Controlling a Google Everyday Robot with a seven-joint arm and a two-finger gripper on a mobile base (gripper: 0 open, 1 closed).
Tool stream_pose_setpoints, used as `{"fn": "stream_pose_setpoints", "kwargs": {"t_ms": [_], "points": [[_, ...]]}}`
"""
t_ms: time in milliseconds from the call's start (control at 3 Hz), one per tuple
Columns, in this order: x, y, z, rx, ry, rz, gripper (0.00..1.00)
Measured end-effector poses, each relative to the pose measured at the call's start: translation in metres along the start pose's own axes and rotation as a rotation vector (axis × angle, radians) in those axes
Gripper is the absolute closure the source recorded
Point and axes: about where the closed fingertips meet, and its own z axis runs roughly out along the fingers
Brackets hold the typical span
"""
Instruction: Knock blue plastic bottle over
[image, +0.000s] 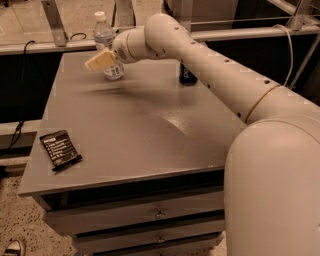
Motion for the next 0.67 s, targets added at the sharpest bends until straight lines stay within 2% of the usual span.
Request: {"fn": "stream_pose_setpoints", "kwargs": {"t_ms": [333, 667], "points": [[-0.005, -0.006, 0.0, 0.023, -0.035, -0.004, 0.42], [-0.01, -0.012, -0.012, 0.047, -0.05, -0.037, 0.64]]}}
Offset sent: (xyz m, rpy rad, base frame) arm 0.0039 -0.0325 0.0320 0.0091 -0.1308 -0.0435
